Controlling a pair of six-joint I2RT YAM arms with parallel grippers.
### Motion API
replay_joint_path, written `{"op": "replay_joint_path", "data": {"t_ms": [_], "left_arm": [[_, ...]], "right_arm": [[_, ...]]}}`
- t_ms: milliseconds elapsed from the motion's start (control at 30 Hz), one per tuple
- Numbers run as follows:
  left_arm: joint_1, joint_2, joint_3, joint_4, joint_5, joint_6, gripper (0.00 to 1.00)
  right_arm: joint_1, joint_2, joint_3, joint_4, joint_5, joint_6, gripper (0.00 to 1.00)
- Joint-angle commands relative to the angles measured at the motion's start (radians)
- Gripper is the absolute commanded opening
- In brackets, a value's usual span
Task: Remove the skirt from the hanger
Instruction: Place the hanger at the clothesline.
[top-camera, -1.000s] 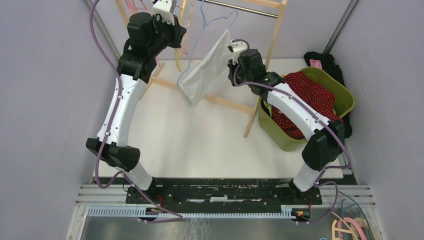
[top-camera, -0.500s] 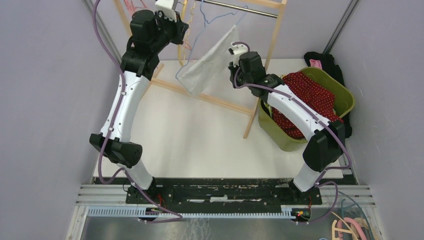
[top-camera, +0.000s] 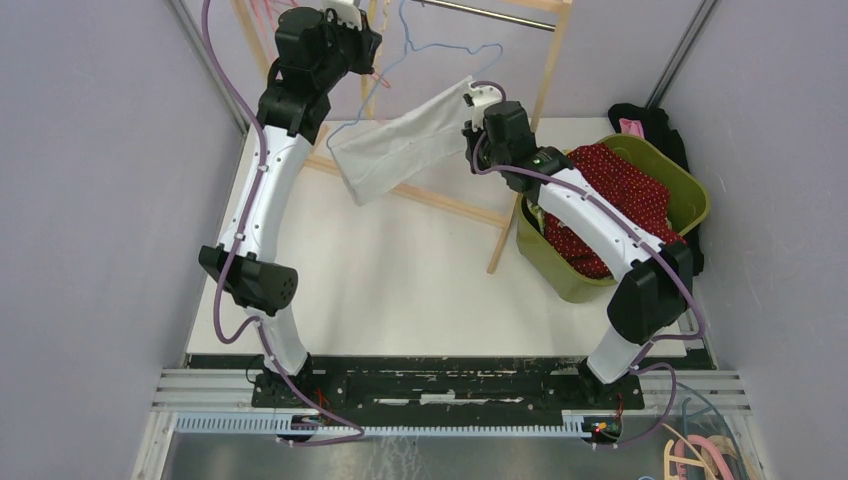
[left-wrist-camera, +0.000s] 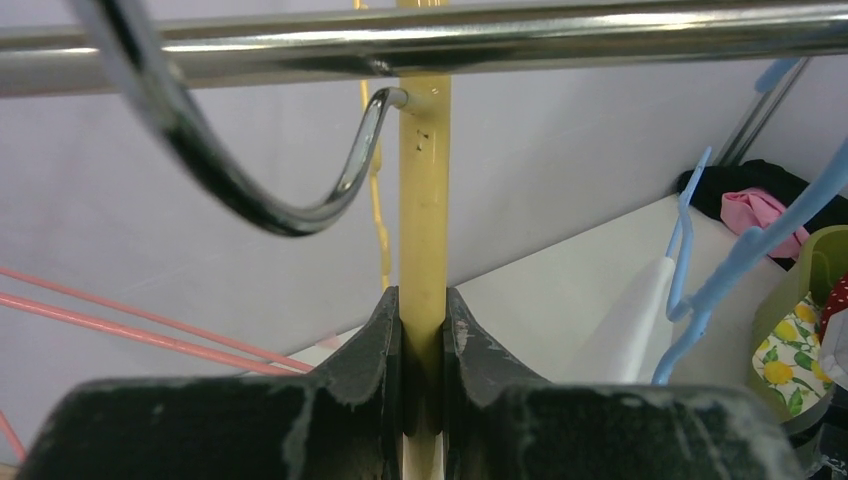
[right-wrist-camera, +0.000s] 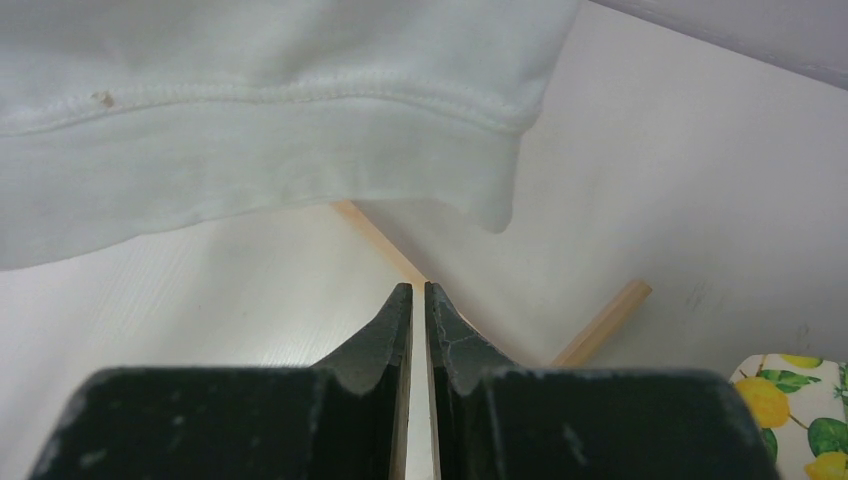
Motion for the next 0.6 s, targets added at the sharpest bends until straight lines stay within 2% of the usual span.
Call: {"op": "replay_joint_path", "data": {"t_ms": [0,567], "left_arm": [[-0.004,-0.023,0.002,0.052,-0.009,0.056,0.03],[-0.001,-0.056,0.064,0.084,-0.005,0.076,0.03]], "right_arm": [[-0.005,-0.046,-0.006,0.047,0.017,-0.010,0.13],[-0.006,-0.039,-0.032,0.061,0.012,-0.007,0.14]]}}
